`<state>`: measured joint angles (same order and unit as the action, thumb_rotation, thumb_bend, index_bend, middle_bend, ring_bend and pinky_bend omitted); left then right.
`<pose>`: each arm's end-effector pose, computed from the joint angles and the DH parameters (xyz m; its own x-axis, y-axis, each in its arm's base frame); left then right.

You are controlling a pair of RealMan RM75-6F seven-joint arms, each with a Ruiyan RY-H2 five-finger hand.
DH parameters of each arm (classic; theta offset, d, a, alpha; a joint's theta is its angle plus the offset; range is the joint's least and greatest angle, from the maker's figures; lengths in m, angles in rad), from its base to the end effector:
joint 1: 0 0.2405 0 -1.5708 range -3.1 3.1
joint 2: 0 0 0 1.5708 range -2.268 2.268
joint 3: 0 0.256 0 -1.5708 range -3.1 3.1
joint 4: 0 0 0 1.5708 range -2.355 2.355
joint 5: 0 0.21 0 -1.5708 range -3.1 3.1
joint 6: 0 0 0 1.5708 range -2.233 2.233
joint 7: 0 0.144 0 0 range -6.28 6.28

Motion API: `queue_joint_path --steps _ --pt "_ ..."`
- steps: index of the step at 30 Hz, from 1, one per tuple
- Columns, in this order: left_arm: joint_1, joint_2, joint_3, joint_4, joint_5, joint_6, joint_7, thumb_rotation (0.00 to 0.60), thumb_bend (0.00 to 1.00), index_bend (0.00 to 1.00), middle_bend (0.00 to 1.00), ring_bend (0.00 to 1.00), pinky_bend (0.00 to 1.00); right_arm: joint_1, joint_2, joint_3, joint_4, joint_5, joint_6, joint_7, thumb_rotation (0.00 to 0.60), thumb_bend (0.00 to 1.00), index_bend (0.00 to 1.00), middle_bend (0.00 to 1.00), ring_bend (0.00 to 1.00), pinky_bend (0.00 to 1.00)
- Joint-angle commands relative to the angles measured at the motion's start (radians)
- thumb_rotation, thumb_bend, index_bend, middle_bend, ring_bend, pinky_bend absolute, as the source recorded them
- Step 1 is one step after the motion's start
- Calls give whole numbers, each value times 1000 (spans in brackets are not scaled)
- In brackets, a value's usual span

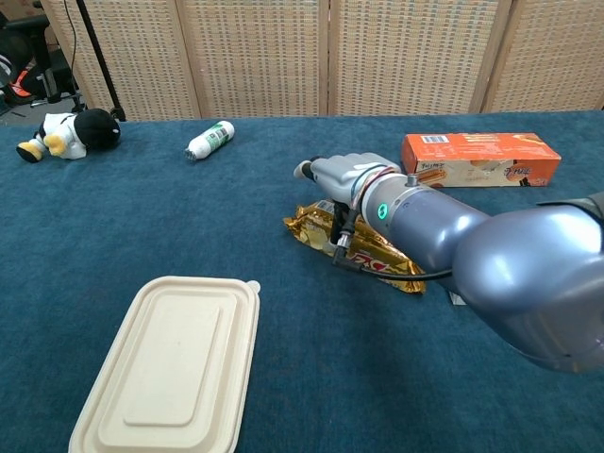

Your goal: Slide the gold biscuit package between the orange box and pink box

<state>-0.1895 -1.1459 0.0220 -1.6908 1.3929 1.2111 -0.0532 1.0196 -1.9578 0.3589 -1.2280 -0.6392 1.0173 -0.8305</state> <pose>-0.3055 0.1878 0.1019 0.2323 0.3185 0.9190 0.9680 0.0167 -0.2505 -0.0481 -0.3672 -0.1082 0.5139 -0.2742 0.8129 -0.8519 -0.2743 0.4460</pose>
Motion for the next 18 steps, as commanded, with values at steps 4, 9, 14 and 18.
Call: queue_joint_path --steps 4,9,14,18 --pt "-2 -4 1 5 -5 -7 2 600 285 0 0 0 0 26 -4 12 32 1 -18 -2 600 260 70 0 0 0" --pt "-3 -6 0 6 -7 -9 3 600 285 0 0 0 0 24 3 7 13 19 0 -16 600 260 70 0 0 0" --pt "-5 -3 1 4 -2 -10 -5 600 286 0 0 0 0 11 17 -4 -55 44 58 -56 600 260 69 0 0 0" --pt "-7 -2 5 5 4 -16 -17 600 286 0 0 0 0 -6 38 -13 -122 68 113 -89 600 260 70 0 0 0"
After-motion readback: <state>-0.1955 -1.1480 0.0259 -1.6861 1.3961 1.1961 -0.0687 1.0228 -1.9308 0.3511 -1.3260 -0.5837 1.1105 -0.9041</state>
